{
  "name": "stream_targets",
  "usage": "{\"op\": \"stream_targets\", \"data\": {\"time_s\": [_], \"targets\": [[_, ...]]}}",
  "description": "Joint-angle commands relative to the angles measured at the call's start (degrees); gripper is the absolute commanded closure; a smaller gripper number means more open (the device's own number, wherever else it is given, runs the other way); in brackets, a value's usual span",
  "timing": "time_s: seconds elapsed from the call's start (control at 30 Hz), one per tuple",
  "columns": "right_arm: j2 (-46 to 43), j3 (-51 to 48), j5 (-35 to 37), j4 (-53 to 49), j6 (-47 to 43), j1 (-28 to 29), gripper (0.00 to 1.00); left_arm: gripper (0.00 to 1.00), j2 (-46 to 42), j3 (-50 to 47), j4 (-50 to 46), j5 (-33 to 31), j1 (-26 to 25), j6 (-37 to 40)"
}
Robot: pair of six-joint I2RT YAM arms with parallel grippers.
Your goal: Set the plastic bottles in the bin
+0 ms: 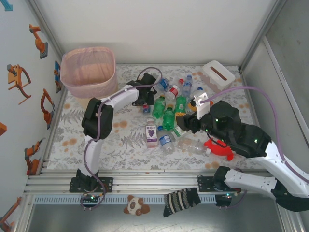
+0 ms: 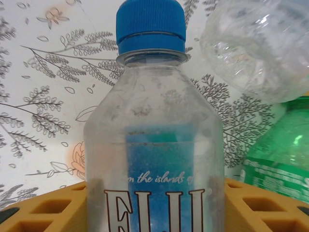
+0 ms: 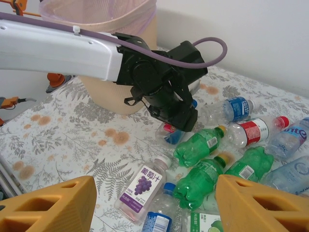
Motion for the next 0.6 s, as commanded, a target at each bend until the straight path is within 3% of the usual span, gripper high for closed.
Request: {"op": "stream_targets", "data": {"time_s": [0.0, 0.57], "targets": [[-0.59, -0.25, 0.91, 0.53, 0.67, 0.43, 0.34, 0.43, -5.61, 0.27, -1.88, -1.1, -0.03, 1.79], [-0.18, -0.08, 0.73, 1.17, 0.49, 0.43, 0.34, 0.47, -22.13, 4.57, -5.47, -0.47, -0.15, 10.08]]}}
